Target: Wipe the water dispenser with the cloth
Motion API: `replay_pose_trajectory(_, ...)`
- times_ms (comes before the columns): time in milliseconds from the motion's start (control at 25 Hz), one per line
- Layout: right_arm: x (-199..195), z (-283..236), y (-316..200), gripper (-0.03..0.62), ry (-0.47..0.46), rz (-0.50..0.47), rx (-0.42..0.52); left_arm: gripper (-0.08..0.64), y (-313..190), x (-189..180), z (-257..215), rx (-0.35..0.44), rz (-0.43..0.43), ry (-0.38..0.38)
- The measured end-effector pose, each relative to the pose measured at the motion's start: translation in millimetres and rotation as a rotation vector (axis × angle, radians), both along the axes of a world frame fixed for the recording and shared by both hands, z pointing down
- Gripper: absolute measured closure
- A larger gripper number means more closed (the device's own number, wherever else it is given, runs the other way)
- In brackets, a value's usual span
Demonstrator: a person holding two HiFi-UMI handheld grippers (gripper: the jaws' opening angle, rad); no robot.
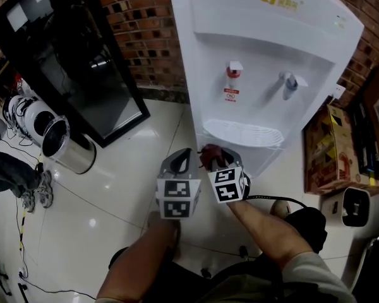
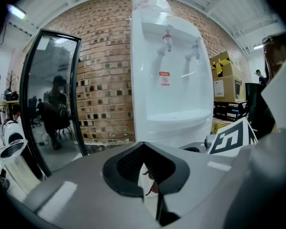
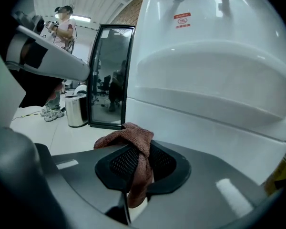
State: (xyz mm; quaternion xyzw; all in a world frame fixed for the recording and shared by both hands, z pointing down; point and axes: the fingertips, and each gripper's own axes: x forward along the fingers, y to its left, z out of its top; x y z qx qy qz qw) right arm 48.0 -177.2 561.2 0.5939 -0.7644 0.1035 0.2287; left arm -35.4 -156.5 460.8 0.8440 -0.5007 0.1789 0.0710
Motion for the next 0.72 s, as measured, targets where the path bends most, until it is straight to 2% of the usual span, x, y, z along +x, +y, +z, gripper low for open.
replay_pose_trajectory(280, 51.5, -4.9, 22.7, 0.522, 0.043, 0.061, -0.007, 0.56, 5.6, 31.2, -3.4, 0.009, 0.042, 0.01)
replay_pose_trajectory(720, 147.4, -14.8, 65.8, 0.522, 0.065, 0.223, -0.011, 0.56, 31.8, 103.6, 0.9, 0.004, 0.168, 0.006)
